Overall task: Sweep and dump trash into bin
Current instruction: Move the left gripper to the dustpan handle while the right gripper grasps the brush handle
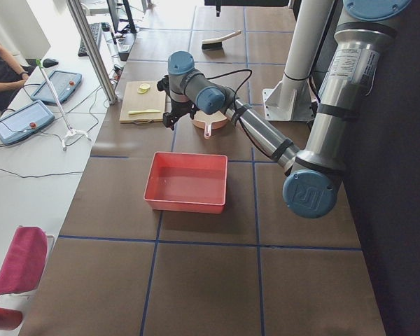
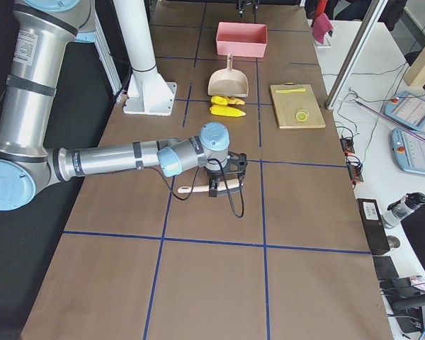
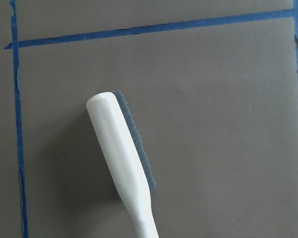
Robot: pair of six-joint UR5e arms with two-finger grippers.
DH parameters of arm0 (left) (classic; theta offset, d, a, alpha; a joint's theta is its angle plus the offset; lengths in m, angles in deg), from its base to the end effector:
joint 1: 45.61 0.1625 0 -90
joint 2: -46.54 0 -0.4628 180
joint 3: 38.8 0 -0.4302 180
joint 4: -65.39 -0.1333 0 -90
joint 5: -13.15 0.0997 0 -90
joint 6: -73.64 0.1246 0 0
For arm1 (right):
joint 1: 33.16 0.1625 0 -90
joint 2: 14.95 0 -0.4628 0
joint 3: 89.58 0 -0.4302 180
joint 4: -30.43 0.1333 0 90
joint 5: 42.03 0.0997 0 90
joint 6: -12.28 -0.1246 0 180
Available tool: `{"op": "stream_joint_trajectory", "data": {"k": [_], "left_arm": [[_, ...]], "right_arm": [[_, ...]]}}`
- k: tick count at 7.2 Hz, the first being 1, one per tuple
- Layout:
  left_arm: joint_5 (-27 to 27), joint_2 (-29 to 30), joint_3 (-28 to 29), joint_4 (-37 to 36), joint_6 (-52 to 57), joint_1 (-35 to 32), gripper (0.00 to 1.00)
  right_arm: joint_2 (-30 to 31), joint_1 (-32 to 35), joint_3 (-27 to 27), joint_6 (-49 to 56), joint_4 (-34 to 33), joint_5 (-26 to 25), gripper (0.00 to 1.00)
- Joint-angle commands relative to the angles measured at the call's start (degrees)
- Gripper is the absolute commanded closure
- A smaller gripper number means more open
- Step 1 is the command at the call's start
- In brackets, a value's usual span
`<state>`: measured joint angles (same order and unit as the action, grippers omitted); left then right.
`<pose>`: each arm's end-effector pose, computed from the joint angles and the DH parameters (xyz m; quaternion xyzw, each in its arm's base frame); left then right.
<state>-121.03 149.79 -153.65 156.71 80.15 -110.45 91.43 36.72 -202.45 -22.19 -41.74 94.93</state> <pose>0.2038 -0.5433 0.3533 0.2510 0.4000 0.3600 0.8046 -0.1058 -0.4115 0.5943 -0.0069 -0.4347 0.0287 0.9001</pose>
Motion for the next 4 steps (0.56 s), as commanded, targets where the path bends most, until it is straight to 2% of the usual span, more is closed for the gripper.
{"op": "stream_joint_trajectory", "data": {"k": [1,2,4], "left_arm": [[-0.12,0.29,0.07,0.00,0.00,1.20,0.00],[-0.12,0.29,0.07,0.00,0.00,1.64,0.00],[-0.12,0.29,-0.02,0.00,0.00,1.91,0.00]], "right_arm": [[1.72,-8.93,0.10,-7.34,4.40,-5.54,0.00],[1.64,-12.79,0.97,-7.81,4.75,-7.74,0.00],[1.29,-17.12,2.64,-7.81,4.75,-8.90,0.00]]}}
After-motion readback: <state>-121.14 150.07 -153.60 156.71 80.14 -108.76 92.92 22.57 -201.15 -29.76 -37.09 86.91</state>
